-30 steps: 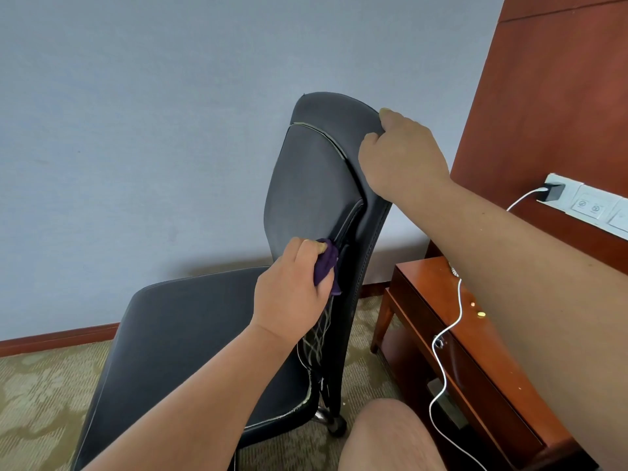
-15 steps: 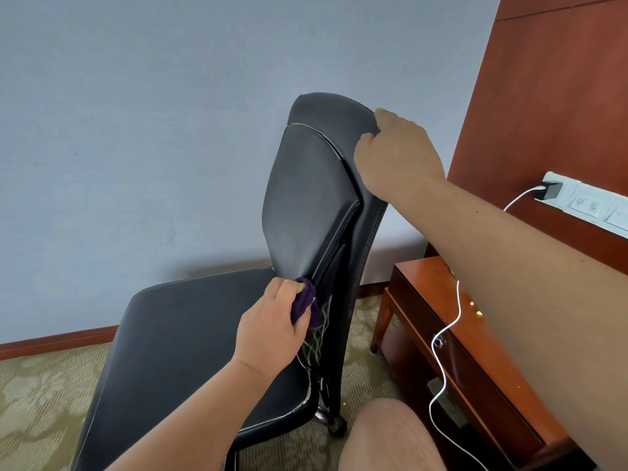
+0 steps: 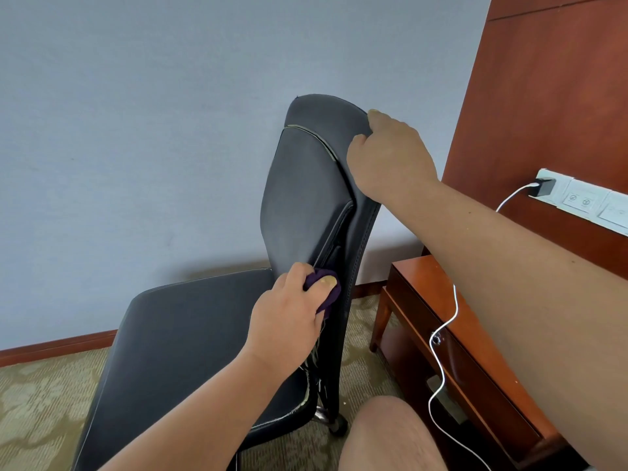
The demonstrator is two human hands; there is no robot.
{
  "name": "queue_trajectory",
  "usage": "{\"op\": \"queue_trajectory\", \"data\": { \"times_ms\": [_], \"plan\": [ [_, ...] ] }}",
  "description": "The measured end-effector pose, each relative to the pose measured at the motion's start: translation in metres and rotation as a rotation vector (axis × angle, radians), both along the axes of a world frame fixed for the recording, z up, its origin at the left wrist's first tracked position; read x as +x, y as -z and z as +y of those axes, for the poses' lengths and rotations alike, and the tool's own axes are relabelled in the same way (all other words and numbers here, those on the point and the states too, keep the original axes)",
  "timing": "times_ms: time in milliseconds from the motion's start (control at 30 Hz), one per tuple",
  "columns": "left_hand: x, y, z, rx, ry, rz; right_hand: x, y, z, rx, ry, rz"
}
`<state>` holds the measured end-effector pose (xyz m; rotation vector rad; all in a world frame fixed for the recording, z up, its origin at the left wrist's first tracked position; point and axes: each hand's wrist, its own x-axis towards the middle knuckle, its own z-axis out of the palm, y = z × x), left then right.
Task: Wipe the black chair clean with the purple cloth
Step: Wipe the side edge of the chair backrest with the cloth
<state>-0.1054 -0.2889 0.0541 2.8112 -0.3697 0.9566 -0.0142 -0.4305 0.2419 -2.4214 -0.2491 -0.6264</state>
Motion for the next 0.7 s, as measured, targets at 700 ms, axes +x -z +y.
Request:
{"op": "queue_trajectory", "data": {
  "times_ms": [700],
  "plan": [
    [0.003, -0.019, -0.002, 0.006, -0.01, -0.055, -0.002, -0.001, 0.001, 0.018, -0.009, 0.006]
  ]
}}
